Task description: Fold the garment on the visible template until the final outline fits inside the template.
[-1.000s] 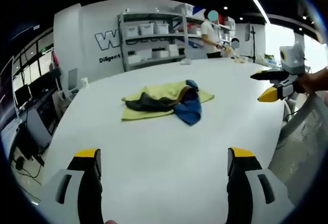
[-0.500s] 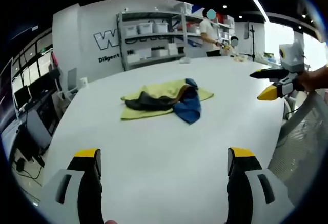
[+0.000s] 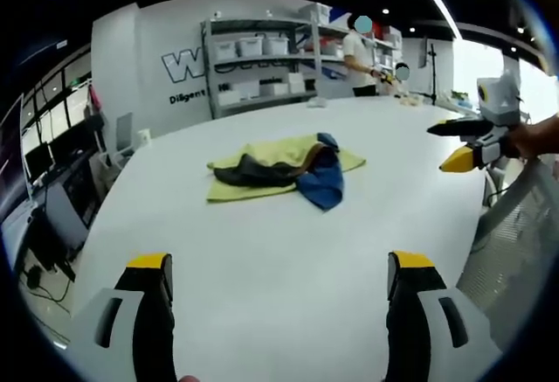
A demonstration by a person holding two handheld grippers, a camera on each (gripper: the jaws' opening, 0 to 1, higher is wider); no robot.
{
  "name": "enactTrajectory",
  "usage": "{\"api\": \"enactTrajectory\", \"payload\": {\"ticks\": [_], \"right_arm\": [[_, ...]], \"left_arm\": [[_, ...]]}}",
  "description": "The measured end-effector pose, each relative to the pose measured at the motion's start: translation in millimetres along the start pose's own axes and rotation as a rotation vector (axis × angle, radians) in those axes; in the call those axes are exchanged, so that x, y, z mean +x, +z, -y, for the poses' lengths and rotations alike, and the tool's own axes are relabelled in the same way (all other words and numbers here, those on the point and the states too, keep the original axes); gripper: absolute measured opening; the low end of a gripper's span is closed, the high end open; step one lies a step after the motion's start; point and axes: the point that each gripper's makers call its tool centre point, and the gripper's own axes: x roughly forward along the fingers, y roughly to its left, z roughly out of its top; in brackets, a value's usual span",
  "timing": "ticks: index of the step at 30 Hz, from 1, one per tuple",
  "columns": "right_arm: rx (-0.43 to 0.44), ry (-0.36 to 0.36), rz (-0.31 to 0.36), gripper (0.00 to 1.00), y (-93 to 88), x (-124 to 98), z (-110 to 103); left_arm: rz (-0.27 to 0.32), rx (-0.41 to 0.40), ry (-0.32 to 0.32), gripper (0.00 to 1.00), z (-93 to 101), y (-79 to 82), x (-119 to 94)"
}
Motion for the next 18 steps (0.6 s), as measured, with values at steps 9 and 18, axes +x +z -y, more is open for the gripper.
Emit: {"api": "enactTrajectory", "payload": {"ticks": [9, 18], "right_arm": [[0.008, -0.003, 0.003, 0.98, 0.1, -0.1, 1.5], [0.02, 0.002, -0.003, 0.98, -1.6, 1.1, 1.7]], "left_arm": [[-0.008, 0.004, 0.0, 0.98, 0.6, -1.3, 0.7], [-0.015, 0.01, -0.003, 0.98, 1.3, -2.5, 1.9]]}}
